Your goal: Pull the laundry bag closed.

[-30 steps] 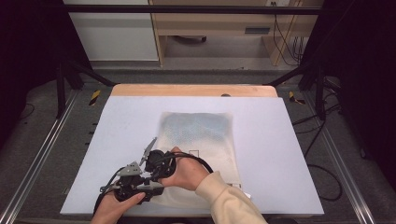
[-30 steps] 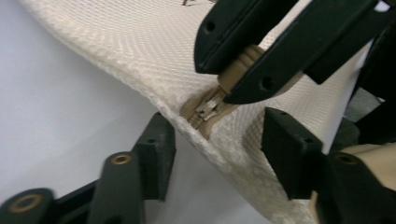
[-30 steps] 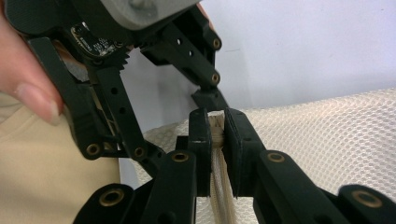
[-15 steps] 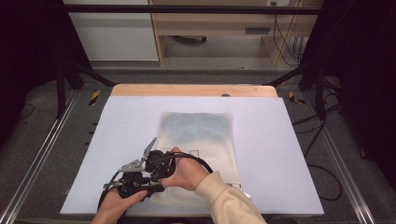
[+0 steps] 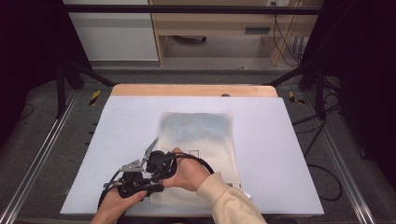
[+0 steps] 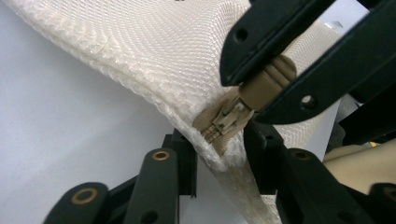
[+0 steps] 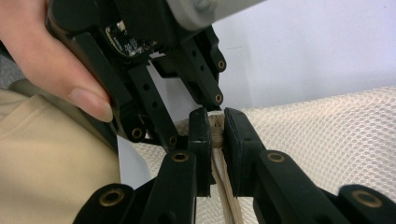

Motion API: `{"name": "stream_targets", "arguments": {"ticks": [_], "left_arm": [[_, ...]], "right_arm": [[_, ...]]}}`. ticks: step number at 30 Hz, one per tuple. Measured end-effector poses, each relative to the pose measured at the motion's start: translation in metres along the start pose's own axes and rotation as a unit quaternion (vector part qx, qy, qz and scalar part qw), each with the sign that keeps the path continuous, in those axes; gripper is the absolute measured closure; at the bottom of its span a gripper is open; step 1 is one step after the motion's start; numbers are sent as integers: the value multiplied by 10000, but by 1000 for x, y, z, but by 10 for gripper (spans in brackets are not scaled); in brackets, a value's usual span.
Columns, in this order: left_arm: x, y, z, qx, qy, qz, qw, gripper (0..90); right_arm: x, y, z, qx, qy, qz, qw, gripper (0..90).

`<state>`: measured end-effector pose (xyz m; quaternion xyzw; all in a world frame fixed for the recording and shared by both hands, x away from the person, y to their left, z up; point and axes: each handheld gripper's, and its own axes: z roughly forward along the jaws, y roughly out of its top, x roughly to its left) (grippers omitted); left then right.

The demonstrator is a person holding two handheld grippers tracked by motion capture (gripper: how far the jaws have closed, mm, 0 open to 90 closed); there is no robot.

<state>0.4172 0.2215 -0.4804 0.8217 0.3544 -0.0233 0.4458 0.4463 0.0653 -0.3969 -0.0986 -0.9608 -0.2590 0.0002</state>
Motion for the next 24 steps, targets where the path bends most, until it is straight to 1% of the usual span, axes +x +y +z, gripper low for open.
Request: {"name": "stream_targets", "arguments": {"ticks": [2, 3, 5, 6, 7, 8, 14, 16, 20, 22, 23, 24], "left_arm": [[1, 0, -1, -4, 23, -19, 10000, 719], [2, 0, 0, -1, 23, -40, 10000, 758], [3, 0, 0, 6, 13, -53, 10000, 789], [4, 1, 0, 20, -12, -66, 10000, 789], [4, 1, 0, 20, -5, -68, 10000, 799], [4, 2, -1, -11, 35, -59, 10000, 813], [4, 3, -2, -30, 36, -49, 10000, 824], [4, 3, -2, -16, 70, -16, 10000, 826], [3, 3, -3, -14, 87, -4, 10000, 832], [3, 3, -3, -39, 103, 27, 9999, 834], [2, 3, -3, -40, 121, 44, 9999, 834], [2, 3, -3, -70, 139, 26, 9999, 834]], "right_arm": [[0, -1, 1, -12, 2, -22, 10000, 820], [-1, -2, 1, -16, -19, -39, 10000, 820], [-1, -3, 0, -27, -24, -25, 10000, 820], [-1, -3, 0, -27, -24, -25, 10000, 820], [-1, -4, 0, -34, -23, -19, 10000, 820], [-2, -6, 1, -52, -75, -53, 9999, 820], [-2, -14, 4, -156, -160, -126, 9997, 821], [0, -17, 6, -245, -248, -201, 9992, 822], [1, -22, 6, -287, -326, -257, 9987, 822], [1, -23, 5, -292, -337, -234, 9987, 822], [2, -24, 4, -283, -406, -252, 9985, 823], [2, -24, 4, -283, -406, -252, 9985, 823]]}}
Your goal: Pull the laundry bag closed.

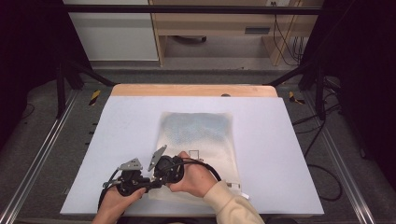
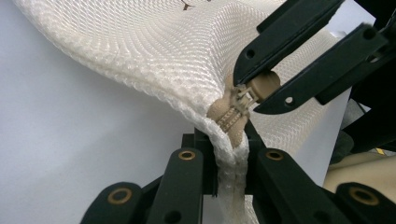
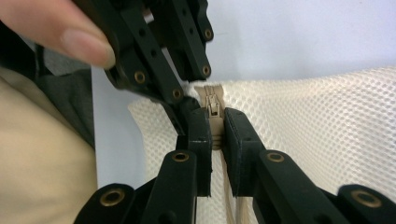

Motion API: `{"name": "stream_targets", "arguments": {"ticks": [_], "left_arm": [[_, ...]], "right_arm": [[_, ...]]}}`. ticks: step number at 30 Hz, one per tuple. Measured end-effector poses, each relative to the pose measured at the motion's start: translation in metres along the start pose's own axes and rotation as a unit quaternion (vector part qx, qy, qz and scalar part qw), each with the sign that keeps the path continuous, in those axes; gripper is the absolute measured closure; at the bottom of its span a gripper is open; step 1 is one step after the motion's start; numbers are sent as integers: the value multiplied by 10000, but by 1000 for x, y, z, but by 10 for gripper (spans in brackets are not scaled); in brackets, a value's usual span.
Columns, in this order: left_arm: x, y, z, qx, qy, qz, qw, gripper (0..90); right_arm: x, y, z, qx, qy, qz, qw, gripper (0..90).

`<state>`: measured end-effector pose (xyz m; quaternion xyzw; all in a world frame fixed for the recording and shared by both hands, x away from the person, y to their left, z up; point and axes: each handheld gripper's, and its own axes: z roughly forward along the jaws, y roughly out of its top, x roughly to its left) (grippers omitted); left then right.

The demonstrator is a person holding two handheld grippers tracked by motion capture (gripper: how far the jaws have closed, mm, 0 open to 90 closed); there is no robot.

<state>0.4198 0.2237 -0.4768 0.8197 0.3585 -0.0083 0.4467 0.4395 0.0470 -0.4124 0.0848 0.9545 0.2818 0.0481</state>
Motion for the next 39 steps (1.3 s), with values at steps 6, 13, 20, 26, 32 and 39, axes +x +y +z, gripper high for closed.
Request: {"name": "stream_targets", "arguments": {"ticks": [6, 13, 20, 26, 32, 39], "left_arm": [[-2, 1, -1, 6, 40, 96, 9999, 835], [-4, 2, 0, 3, 44, 152, 9999, 834], [-11, 2, 4, 52, 107, 344, 9993, 834], [-12, 3, 5, 81, 115, 389, 9991, 834], [-13, 3, 5, 109, 130, 456, 9988, 834], [-14, 3, 6, 117, 122, 482, 9987, 833]], "right_arm": [[1, -9, -3, 4, -80, -2, 10000, 823], [0, -18, -2, -87, -66, -20, 9999, 823], [2, -29, -8, -212, -33, 107, 9997, 822], [2, -32, -7, -244, -9, 183, 9995, 823], [1, -35, -6, -238, 10, 233, 9994, 822], [0, -38, -7, -228, 22, 267, 9994, 822]]}}
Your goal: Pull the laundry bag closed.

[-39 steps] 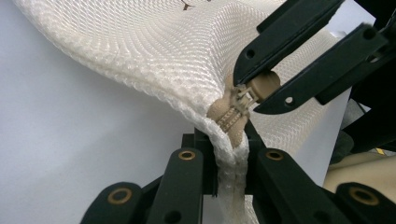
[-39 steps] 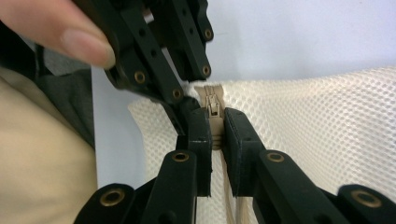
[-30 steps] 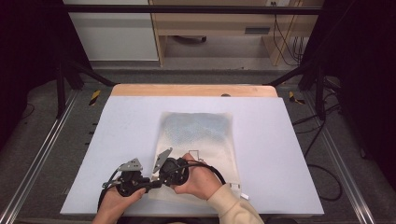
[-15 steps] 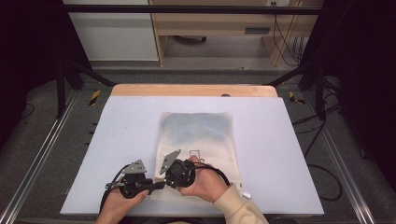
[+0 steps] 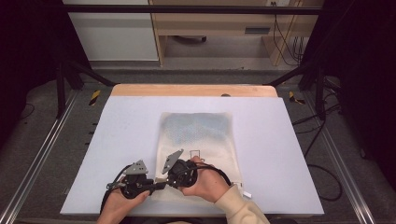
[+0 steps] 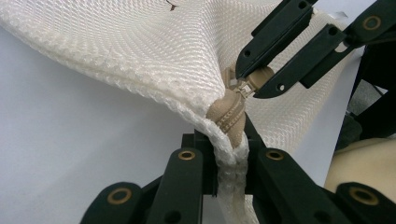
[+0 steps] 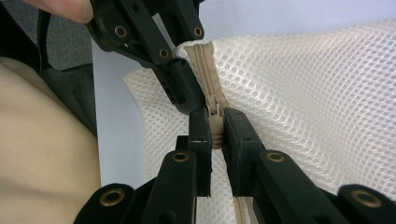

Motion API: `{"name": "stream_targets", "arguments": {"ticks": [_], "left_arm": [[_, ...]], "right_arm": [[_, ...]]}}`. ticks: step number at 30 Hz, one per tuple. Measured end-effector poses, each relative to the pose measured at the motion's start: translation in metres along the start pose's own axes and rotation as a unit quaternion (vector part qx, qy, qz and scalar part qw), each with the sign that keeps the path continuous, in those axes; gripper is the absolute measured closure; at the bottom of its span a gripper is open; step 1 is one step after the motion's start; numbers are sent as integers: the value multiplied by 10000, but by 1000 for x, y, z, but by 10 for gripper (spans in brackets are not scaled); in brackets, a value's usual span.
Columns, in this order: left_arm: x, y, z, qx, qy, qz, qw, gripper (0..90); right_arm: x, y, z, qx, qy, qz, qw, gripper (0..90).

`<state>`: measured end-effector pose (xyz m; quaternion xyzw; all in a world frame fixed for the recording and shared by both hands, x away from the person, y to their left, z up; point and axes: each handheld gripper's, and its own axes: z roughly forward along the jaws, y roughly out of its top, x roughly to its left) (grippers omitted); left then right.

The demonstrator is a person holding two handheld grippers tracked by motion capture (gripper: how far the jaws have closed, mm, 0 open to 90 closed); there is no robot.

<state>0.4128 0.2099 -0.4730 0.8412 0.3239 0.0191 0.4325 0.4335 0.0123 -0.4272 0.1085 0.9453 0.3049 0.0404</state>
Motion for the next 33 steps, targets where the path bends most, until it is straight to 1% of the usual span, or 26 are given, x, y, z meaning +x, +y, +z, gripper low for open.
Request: {"name": "stream_targets", "arguments": {"ticks": [1, 8, 9, 12, 15, 20, 21, 22, 30, 33], "left_arm": [[0, 0, 0, -5, 0, -1, 10000, 833], [-1, 0, 1, 2, -16, 26, 10000, 833], [-1, 0, 0, -4, -15, 23, 10000, 833], [-1, 0, 0, -29, -30, 16, 10000, 833], [-2, 0, 0, -37, -35, 16, 10000, 833], [-2, 0, 0, -40, -62, 16, 10000, 833], [-2, 0, 0, -38, -63, 19, 10000, 833], [-2, 0, 0, -36, -66, 19, 10000, 833], [-2, 0, 0, -47, -68, 5, 10000, 833], [-2, 0, 0, -51, -76, 3, 10000, 833]], "right_arm": [[0, 0, 0, 33, 7, -8, 10000, 822], [-1, -3, -1, -4, 21, 25, 10000, 822], [-2, -4, -1, 38, 17, -1, 10000, 822], [-4, -5, -1, 32, 19, 53, 10000, 822], [-4, -6, -3, 56, 9, 44, 10000, 822], [-5, -7, -3, -1, 22, 71, 10000, 821], [-5, -8, -3, 26, 60, 87, 9999, 822], [-6, -8, -3, 27, 51, 51, 10000, 822], [-8, -13, -5, 99, 2, 121, 9999, 822], [-8, -13, -5, 65, 31, 147, 9999, 821]]}}
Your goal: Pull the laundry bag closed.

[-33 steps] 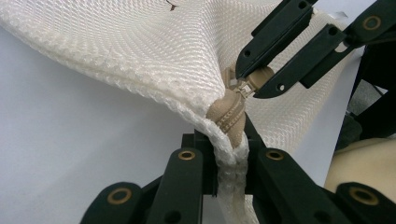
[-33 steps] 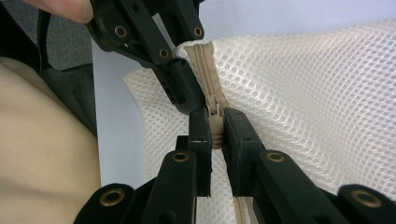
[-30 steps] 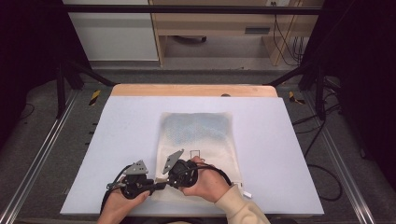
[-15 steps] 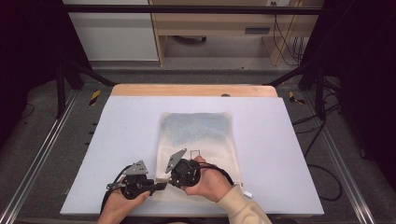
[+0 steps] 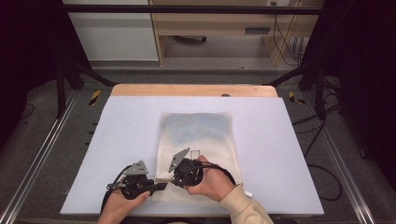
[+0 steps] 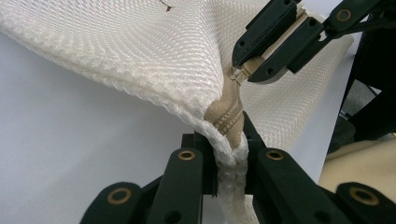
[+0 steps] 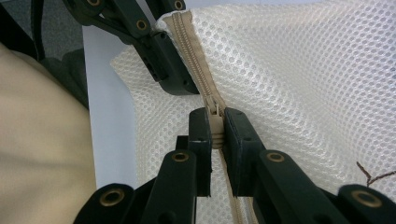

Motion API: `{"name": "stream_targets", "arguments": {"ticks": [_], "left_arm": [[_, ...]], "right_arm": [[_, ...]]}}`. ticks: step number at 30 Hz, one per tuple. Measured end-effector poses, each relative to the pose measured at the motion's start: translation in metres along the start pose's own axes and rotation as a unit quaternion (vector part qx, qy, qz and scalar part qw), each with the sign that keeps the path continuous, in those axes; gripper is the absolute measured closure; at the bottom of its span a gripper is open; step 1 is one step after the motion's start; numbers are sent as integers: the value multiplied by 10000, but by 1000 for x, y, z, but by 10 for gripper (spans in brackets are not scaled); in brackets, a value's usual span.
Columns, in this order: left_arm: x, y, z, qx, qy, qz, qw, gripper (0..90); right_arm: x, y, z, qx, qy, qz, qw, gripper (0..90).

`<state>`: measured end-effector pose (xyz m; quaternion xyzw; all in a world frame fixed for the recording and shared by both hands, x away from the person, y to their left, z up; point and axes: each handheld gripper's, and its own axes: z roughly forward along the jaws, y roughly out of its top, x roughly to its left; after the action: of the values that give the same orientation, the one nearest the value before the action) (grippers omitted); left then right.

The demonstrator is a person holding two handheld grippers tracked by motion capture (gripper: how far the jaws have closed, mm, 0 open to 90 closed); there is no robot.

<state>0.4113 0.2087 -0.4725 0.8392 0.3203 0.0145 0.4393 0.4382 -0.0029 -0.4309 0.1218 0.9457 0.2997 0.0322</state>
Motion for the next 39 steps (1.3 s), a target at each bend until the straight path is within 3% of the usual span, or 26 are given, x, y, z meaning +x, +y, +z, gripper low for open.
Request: {"name": "stream_targets", "arguments": {"ticks": [39], "left_arm": [[0, 0, -1, -35, -22, -6, 10000, 832]], "right_arm": [[-3, -10, -6, 34, -88, 86, 9999, 821]]}}
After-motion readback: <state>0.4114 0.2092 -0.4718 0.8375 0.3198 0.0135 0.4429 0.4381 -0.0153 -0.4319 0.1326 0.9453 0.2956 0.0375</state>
